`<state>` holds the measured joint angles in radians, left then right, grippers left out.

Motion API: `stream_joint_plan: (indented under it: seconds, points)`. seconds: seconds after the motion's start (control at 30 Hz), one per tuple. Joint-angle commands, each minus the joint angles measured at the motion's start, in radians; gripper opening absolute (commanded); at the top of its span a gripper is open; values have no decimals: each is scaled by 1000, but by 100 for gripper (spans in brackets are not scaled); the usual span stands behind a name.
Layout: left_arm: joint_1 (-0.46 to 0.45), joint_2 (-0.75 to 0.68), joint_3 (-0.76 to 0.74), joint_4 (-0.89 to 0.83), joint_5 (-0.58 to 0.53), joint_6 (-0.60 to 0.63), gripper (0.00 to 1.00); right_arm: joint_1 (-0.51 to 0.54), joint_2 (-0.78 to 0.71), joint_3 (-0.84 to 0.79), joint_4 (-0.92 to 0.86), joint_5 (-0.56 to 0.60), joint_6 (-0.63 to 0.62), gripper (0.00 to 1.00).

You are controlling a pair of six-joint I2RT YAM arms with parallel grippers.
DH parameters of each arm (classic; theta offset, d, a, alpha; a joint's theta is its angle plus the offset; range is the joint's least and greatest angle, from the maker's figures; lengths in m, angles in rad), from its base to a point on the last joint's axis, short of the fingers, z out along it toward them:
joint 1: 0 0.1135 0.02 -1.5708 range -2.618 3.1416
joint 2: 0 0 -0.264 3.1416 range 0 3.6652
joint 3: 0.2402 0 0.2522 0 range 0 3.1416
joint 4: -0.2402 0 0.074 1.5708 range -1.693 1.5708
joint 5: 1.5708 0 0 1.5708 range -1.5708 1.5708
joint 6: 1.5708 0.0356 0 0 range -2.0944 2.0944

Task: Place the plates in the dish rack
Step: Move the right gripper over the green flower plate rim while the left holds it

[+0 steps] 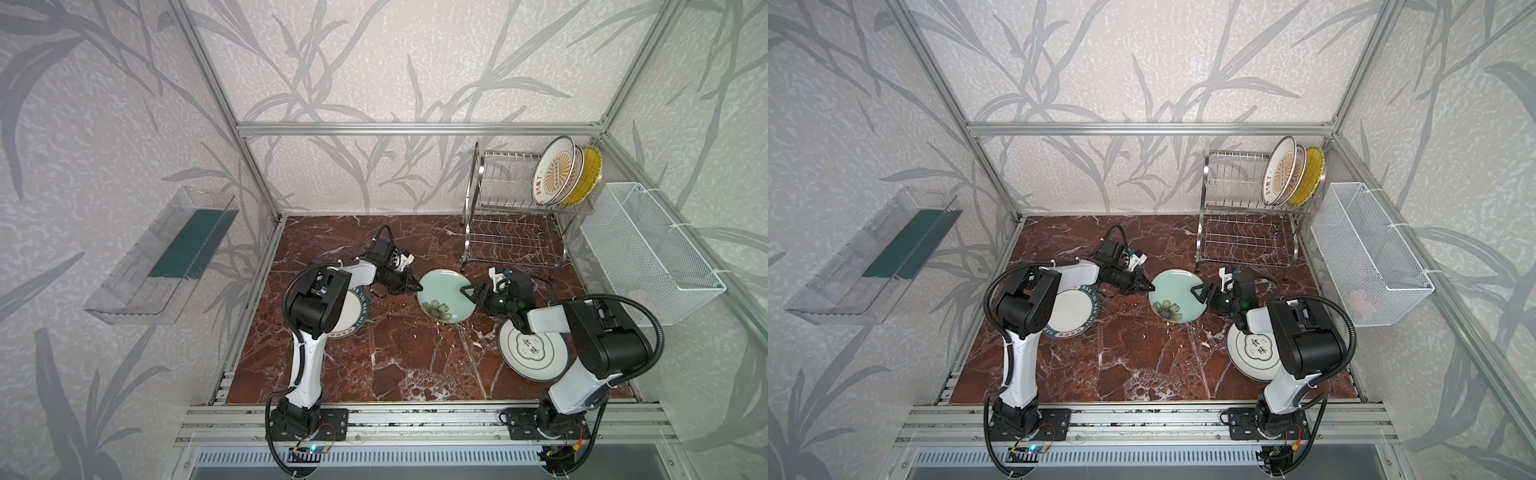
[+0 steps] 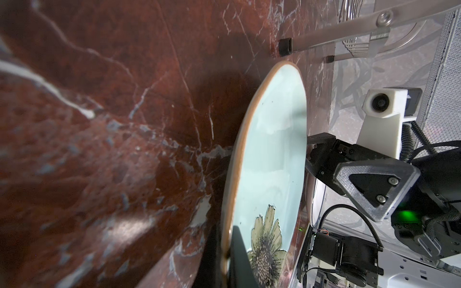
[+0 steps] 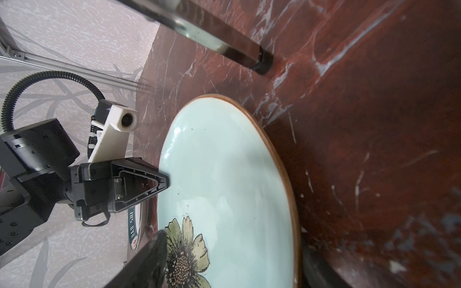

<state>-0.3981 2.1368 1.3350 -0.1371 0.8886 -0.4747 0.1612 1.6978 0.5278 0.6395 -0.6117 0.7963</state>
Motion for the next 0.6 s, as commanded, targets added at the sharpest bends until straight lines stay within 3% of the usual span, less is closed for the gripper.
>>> stream_joint_plan:
  seconds: [0.0, 0.3, 0.57]
  points:
    - [-4, 15, 14, 2, 38, 5, 0, 1, 0, 28, 94, -65, 18, 73]
    - [-7, 22, 27, -28, 29, 26, 0, 1, 3, 21, 226, -128, 82, 72]
    - [-14, 22, 25, -32, 31, 32, 0, 19, 3, 19, 239, -143, 79, 71]
